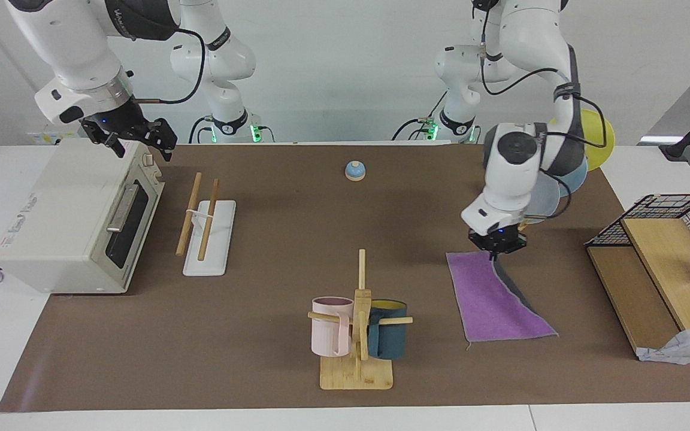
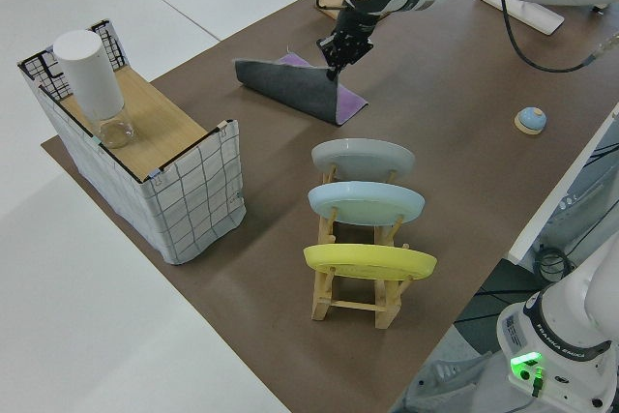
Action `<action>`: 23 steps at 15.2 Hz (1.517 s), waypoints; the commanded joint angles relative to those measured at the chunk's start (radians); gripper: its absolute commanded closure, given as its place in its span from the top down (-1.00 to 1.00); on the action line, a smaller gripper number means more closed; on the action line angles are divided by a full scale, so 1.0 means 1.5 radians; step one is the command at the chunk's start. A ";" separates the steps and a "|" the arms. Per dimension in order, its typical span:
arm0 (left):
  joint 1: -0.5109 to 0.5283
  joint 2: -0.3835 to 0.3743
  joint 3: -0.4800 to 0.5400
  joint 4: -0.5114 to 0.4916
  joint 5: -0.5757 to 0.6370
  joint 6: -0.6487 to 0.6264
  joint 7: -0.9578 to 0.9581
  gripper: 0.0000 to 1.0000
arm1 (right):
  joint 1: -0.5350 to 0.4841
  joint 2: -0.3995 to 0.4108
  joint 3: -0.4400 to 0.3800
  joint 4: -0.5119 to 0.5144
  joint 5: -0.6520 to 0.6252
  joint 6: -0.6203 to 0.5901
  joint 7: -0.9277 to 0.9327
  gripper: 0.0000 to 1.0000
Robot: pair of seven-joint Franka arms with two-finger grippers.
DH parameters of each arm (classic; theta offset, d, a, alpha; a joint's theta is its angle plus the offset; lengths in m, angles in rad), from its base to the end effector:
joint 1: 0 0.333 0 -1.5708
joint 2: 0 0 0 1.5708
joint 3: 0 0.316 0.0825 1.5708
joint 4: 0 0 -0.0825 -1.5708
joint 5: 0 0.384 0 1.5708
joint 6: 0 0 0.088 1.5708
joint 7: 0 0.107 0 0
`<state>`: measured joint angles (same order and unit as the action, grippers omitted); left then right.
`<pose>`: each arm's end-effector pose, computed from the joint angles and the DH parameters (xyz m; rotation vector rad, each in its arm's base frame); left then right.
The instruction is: Fold towel and hang on rack
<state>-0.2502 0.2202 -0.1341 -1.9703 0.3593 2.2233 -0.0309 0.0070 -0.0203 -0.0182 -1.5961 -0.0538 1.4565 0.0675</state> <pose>0.5639 -0.2129 0.3659 -2.7780 0.8048 -0.1304 0.5350 -0.0123 0.6146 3.0770 -0.1256 -0.1815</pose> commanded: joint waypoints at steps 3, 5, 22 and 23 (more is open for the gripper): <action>-0.055 0.021 0.014 -0.047 0.063 0.012 -0.016 -1.00 | -0.005 -0.011 0.002 -0.011 -0.002 0.003 -0.014 1.00; -0.055 0.020 0.013 -0.050 0.063 0.011 -0.058 0.98 | -0.005 -0.011 0.002 -0.011 -0.002 0.003 -0.013 1.00; 0.151 0.037 0.011 -0.023 -0.435 0.077 0.207 1.00 | -0.005 -0.011 0.002 -0.011 -0.002 0.003 -0.014 1.00; 0.151 0.045 0.011 -0.023 -0.451 0.081 0.211 1.00 | -0.005 -0.011 0.002 -0.011 -0.002 0.003 -0.013 1.00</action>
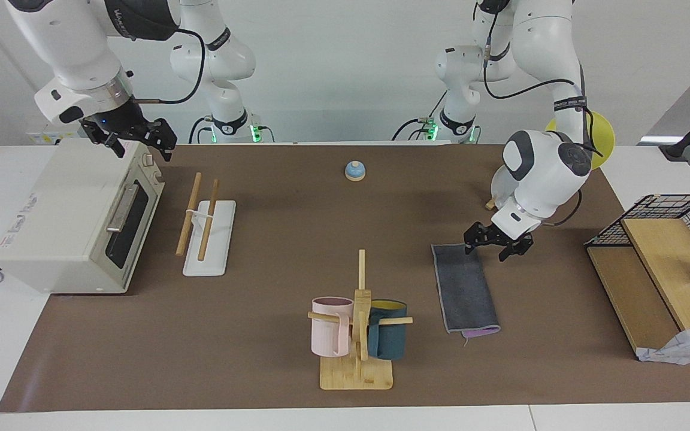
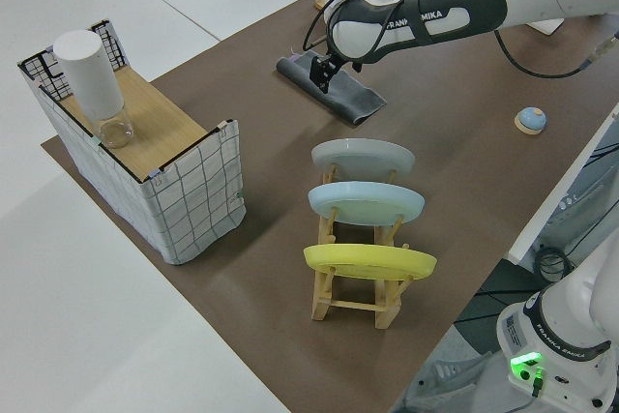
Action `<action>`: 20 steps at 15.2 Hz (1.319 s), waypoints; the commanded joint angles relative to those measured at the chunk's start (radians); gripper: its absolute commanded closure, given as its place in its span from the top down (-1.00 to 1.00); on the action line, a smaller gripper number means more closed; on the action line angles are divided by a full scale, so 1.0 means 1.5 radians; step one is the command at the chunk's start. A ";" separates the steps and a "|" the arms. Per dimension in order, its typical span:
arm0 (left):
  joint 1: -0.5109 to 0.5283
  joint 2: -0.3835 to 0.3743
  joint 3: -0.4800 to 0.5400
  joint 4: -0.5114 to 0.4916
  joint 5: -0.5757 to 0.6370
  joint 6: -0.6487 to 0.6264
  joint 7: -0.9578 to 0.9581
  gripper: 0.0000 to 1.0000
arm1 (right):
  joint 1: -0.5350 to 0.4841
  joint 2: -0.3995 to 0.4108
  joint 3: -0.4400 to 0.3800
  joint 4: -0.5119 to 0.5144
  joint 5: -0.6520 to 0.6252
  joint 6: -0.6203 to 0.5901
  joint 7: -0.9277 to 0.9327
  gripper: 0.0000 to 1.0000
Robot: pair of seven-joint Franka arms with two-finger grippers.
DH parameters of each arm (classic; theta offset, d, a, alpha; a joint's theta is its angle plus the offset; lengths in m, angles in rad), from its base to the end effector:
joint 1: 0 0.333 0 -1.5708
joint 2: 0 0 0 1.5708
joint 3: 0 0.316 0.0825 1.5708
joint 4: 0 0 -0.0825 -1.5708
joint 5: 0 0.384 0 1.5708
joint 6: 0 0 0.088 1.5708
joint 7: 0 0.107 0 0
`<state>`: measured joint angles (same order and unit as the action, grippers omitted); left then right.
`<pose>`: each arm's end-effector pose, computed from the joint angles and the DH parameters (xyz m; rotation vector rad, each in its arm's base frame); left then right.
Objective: Fold towel and hang on rack
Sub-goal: 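Grasp the folded cloth's edge nearest the left gripper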
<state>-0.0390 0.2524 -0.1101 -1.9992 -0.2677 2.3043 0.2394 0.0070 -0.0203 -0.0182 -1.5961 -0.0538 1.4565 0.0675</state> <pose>0.5959 -0.0927 0.3402 2.8962 -0.3047 0.0909 0.5350 -0.0123 0.6146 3.0770 -0.1256 -0.1815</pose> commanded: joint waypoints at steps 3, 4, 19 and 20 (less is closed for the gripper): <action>0.001 0.048 -0.005 -0.005 -0.044 0.047 0.032 0.98 | -0.005 -0.011 0.002 -0.011 -0.002 0.003 -0.014 1.00; 0.001 0.051 -0.005 -0.006 -0.046 0.046 0.032 0.95 | -0.005 -0.011 0.002 -0.011 -0.002 0.003 -0.014 1.00; -0.007 0.049 -0.004 -0.020 -0.053 0.034 0.023 -0.67 | -0.005 -0.011 0.002 -0.011 -0.002 0.003 -0.013 1.00; -0.005 0.049 -0.004 -0.020 -0.053 0.031 0.023 -0.89 | -0.005 -0.011 0.002 -0.011 -0.002 0.003 -0.013 1.00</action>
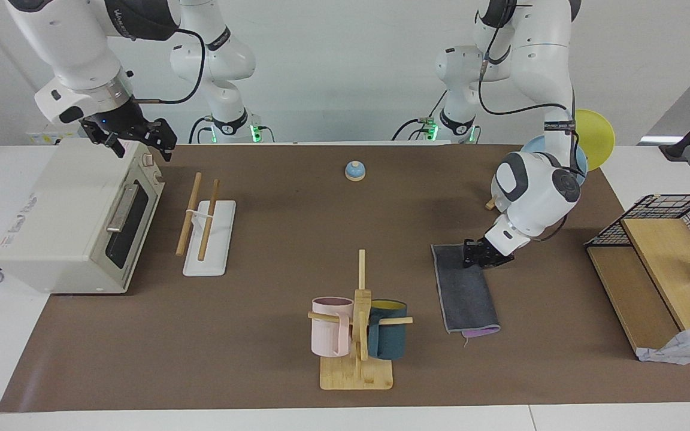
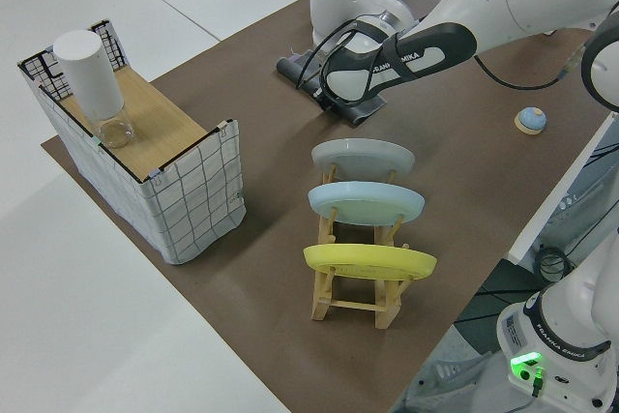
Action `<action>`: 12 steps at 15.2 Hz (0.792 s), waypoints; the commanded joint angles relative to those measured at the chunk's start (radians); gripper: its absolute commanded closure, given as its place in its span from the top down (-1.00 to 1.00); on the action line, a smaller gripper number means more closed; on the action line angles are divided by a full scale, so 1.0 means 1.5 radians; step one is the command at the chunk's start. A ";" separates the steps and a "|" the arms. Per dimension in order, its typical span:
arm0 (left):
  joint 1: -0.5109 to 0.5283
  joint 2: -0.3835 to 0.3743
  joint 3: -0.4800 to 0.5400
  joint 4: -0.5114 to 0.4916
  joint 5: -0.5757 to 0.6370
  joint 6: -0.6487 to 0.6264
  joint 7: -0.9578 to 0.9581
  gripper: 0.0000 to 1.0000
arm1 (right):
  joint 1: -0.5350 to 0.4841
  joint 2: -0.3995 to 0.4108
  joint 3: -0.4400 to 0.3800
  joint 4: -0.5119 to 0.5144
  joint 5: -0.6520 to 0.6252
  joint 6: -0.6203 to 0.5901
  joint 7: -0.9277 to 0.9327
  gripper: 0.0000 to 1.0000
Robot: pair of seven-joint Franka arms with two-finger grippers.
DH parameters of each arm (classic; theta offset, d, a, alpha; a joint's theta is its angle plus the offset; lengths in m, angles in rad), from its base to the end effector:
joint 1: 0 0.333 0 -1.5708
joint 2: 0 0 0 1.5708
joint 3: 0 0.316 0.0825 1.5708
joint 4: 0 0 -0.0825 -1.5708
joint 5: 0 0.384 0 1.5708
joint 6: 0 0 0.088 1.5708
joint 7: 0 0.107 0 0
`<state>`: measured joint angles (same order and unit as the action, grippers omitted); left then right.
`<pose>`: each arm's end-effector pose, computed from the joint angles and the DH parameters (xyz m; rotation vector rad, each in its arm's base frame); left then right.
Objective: Fold towel and hang on rack
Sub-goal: 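Grasp the folded cloth's edge nearest the left gripper, then lift the cloth with the left gripper while the right gripper reaches in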
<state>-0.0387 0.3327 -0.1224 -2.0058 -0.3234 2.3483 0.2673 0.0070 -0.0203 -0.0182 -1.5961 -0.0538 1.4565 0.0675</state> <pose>0.5963 -0.0991 0.2934 2.8577 -0.2788 0.0329 0.5350 -0.0123 0.6146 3.0770 -0.1256 -0.1815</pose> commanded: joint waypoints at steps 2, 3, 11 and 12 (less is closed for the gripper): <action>-0.002 -0.005 0.004 -0.013 -0.016 -0.004 0.002 -1.00 | -0.005 -0.011 0.002 -0.011 -0.002 0.003 -0.014 1.00; 0.000 -0.005 0.004 -0.009 -0.016 -0.010 0.002 -1.00 | -0.005 -0.011 0.002 -0.011 -0.002 0.002 -0.014 1.00; -0.009 -0.051 0.002 0.125 0.014 -0.174 -0.349 -1.00 | 0.003 -0.016 0.003 -0.020 -0.002 -0.001 -0.028 1.00; -0.017 -0.058 -0.002 0.148 0.028 -0.205 -0.412 -1.00 | 0.003 -0.019 0.003 -0.028 -0.002 -0.002 -0.049 1.00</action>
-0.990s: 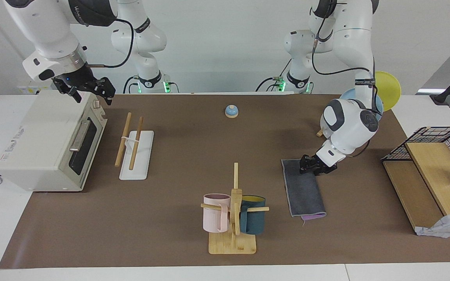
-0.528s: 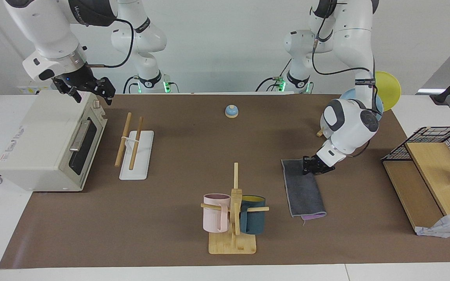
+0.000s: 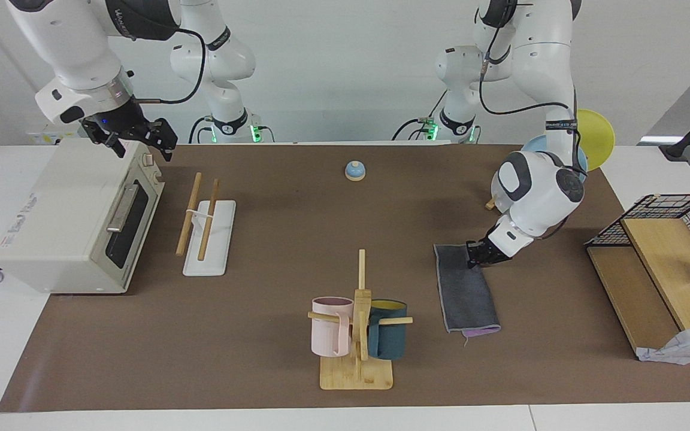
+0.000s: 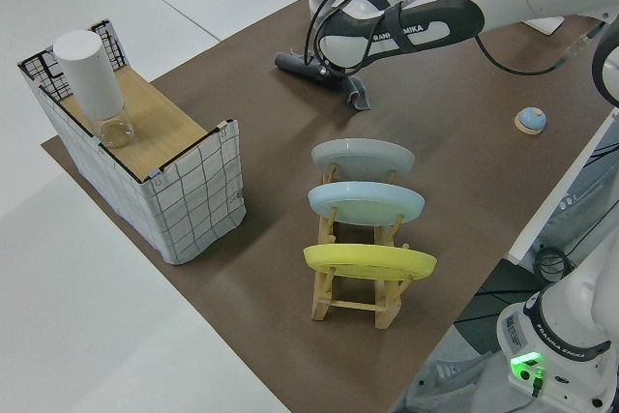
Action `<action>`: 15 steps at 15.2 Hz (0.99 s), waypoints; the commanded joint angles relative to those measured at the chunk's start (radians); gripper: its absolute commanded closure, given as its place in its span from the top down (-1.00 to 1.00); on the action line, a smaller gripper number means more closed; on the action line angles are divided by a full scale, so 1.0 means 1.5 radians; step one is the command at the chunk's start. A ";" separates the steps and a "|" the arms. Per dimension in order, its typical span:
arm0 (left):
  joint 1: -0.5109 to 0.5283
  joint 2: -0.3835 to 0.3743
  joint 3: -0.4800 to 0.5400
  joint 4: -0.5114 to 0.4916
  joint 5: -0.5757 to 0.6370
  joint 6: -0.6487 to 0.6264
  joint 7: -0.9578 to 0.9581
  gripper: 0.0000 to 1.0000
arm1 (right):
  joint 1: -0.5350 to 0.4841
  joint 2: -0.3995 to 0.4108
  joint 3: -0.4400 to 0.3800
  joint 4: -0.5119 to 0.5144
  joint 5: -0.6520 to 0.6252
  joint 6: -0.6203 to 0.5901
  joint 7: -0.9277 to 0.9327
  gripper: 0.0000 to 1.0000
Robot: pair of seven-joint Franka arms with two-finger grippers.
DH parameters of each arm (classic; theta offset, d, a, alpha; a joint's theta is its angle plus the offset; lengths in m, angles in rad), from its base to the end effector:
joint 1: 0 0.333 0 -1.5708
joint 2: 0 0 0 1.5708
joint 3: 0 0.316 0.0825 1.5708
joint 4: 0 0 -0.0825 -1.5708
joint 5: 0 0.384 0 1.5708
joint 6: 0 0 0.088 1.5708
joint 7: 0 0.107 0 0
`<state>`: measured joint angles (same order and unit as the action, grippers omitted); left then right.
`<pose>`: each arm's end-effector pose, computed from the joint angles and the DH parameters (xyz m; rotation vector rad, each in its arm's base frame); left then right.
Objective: Fold towel and hang on rack
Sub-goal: 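Lift the cloth with the left gripper while the right gripper reaches in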
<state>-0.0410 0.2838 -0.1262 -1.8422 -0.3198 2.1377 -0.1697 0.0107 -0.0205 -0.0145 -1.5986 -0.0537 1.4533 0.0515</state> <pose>0.6176 -0.1131 0.3786 2.8264 0.2537 -0.0571 0.5346 -0.0084 0.6134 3.0781 -0.0897 -0.1904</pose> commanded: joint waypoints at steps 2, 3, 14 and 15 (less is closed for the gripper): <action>-0.023 -0.038 -0.010 0.073 0.035 -0.105 -0.234 -1.00 | 0.001 -0.019 0.003 -0.027 -0.002 0.005 -0.048 1.00; -0.027 -0.048 -0.025 0.086 0.035 -0.120 -0.295 -1.00 | 0.000 -0.019 0.005 -0.028 0.000 0.012 -0.049 1.00; -0.035 -0.152 -0.145 0.103 0.004 -0.124 -1.015 -1.00 | -0.007 -0.045 0.000 -0.102 0.151 0.097 -0.004 1.00; -0.036 -0.160 -0.146 0.103 -0.023 -0.122 -1.043 -1.00 | -0.006 -0.045 0.001 -0.103 0.181 0.099 0.052 1.00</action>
<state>-0.0977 0.0610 -0.3421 -1.6930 -0.3076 1.9625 -1.6392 0.0082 -0.0541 -0.0141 -1.7022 0.1356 1.5641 0.0391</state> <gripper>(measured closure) 0.978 0.000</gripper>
